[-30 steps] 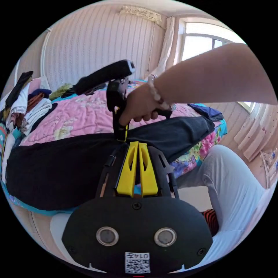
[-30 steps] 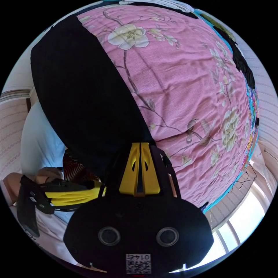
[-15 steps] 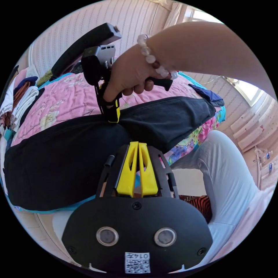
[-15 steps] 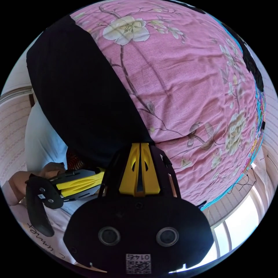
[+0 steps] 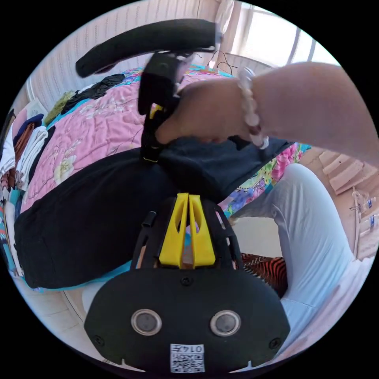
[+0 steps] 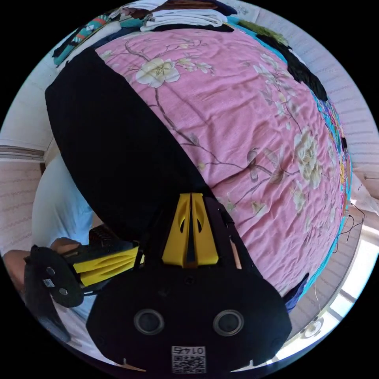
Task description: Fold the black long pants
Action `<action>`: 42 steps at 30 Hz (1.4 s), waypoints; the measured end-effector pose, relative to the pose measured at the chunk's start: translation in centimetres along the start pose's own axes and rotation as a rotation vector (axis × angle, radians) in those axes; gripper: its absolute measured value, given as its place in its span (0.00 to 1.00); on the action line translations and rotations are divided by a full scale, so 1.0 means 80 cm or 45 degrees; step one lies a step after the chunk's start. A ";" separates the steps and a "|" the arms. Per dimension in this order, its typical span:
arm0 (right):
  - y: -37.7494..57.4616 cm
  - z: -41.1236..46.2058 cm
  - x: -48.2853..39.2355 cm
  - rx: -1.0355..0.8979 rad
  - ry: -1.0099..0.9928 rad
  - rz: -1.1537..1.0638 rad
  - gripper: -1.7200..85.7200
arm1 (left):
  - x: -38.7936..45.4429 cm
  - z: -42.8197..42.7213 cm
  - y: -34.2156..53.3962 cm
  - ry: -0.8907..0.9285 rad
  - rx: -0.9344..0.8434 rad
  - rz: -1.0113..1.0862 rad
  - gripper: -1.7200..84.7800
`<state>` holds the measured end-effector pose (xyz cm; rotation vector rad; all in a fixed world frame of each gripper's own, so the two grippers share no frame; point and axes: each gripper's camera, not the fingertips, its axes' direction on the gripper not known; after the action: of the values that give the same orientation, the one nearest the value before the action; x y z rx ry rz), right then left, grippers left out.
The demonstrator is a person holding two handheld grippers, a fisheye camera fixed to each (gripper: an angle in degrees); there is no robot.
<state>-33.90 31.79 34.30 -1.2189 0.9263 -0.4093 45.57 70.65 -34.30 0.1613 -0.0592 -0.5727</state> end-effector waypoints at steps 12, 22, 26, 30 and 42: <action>0.535 0.097 0.075 0.757 -0.465 0.977 0.05 | 0.147 -0.015 -0.086 -0.087 0.114 0.297 0.01; 0.847 0.291 0.093 1.244 -0.610 1.764 0.16 | 0.287 0.035 -0.203 0.078 0.102 0.485 0.09; 0.904 0.365 0.106 1.360 -0.628 1.909 0.18 | 0.331 0.076 -0.268 0.176 0.029 0.557 0.10; 0.937 0.431 0.117 1.360 -0.746 2.084 0.18 | 0.382 0.113 -0.338 0.131 0.035 0.691 0.10; 0.992 0.553 0.129 1.347 -0.957 2.057 0.07 | 0.501 0.240 -0.508 0.237 -0.007 0.817 0.16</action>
<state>-8.79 78.09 -40.42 0.5285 0.5886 0.7694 55.55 12.63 -21.78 0.1787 0.0713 0.0833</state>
